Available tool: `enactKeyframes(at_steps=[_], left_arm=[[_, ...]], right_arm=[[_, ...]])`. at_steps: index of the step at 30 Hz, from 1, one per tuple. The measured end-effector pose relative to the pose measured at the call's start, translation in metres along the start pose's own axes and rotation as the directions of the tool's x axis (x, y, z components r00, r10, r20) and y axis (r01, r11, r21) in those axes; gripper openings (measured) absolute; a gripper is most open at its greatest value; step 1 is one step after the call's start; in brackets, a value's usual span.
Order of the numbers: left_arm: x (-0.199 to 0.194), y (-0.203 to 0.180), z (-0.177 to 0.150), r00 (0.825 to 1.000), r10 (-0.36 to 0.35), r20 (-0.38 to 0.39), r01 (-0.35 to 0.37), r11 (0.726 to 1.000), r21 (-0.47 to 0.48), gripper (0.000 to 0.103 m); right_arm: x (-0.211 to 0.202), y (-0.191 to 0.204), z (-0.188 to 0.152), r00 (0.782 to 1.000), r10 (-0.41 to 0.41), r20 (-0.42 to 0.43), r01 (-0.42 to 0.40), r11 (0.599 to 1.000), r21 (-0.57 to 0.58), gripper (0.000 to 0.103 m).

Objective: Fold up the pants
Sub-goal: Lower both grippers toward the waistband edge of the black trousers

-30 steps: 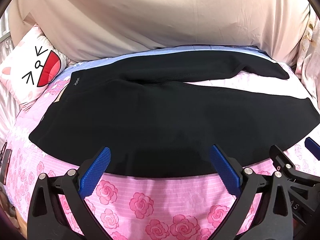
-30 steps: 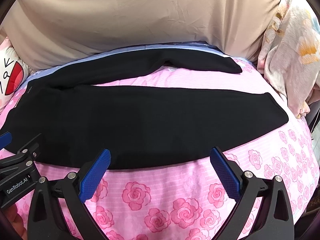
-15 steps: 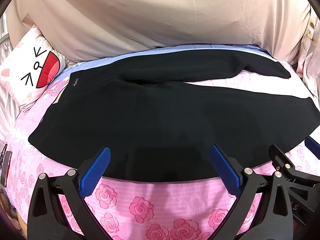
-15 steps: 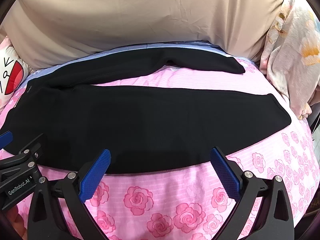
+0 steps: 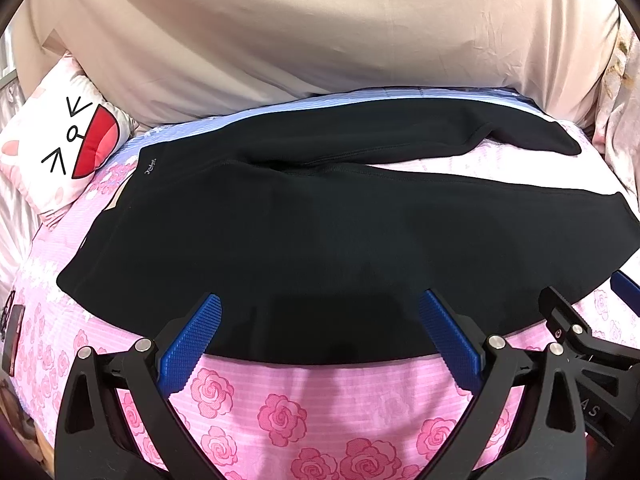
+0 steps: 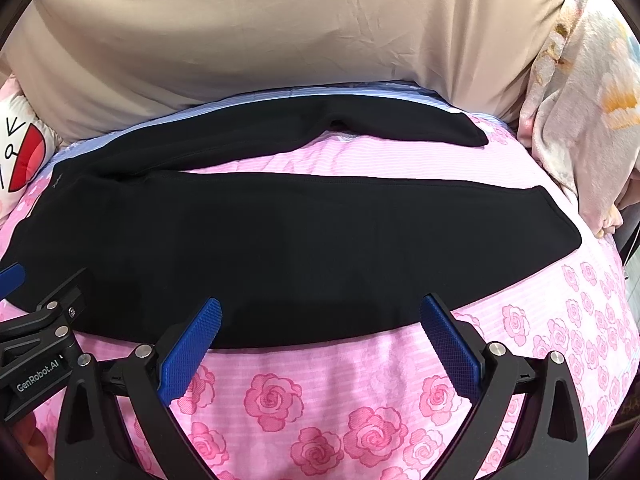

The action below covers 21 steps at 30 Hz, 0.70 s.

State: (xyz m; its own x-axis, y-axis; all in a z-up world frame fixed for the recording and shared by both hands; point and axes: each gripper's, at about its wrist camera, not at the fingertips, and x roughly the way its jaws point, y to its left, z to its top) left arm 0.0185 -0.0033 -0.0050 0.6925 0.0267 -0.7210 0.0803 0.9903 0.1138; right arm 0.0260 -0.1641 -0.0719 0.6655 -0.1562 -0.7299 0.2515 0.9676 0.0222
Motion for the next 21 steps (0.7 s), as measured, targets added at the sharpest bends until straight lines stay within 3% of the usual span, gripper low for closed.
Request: enactKeyframes(at_steps=[21], left_arm=[[0.010, -0.004, 0.000, 1.000, 0.005, -0.016, -0.004, 1.000, 0.009, 0.097]], right_arm=[[0.007, 0.000, -0.001, 1.000, -0.002, -0.013, 0.002, 1.000, 0.002, 0.098]])
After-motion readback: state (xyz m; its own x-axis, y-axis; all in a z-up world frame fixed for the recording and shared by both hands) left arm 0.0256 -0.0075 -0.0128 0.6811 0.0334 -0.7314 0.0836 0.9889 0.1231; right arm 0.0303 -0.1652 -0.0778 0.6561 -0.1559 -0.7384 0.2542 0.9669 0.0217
